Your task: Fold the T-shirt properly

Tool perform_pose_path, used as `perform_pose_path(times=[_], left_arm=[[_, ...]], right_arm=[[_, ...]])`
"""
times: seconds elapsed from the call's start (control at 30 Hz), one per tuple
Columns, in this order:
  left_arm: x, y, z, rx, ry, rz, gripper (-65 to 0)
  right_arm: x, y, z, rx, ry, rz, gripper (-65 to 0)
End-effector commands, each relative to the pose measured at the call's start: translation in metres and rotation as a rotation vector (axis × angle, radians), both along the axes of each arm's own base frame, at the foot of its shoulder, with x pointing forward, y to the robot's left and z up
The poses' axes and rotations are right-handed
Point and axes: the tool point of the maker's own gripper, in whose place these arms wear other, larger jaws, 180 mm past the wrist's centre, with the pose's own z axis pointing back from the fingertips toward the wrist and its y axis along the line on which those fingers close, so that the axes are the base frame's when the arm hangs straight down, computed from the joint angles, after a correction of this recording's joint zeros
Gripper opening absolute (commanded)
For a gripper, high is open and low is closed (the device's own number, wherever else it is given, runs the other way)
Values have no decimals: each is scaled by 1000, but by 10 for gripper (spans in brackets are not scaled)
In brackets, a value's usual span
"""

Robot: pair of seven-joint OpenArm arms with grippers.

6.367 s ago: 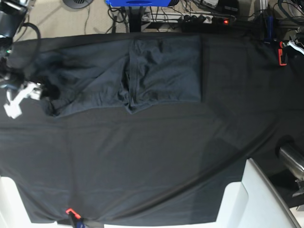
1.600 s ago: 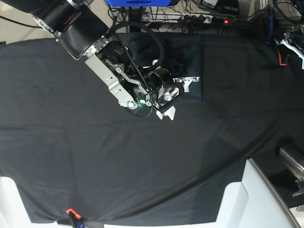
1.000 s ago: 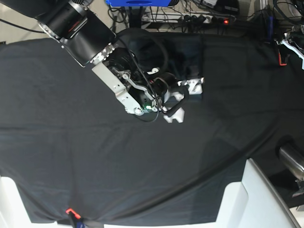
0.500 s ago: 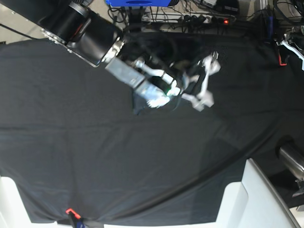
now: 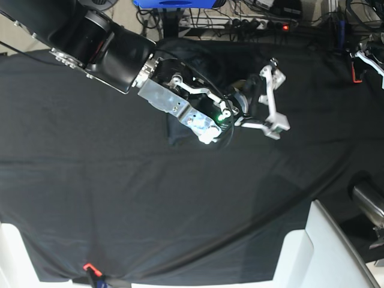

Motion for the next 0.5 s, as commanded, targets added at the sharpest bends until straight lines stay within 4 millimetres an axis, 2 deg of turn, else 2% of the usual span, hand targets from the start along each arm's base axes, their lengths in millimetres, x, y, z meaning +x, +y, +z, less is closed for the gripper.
perform_pose_path(times=[0.0,0.13,0.23,0.3,0.37,0.47], left_arm=[[7,9,12,27,-29,-13,-650],[7,9,12,27,-29,-13,-650],[7,9,13,28,-29,-14,-650],[7,10,13,30,-30,-11,-650],[5,12,12,42,-17,-13,-650],[-4,18,7,97,50,-36,-650]], right_arm=[[4,15,22,68,-30,14,-141],[9,18,52,116,-98,49,-147],[22,5,80,129,-151,45,-152],[37,-15,85,124,-92,-107,-198],[51,-43,79,115,8,-308,-335],[54,-77,56,80,78,-439,-566]])
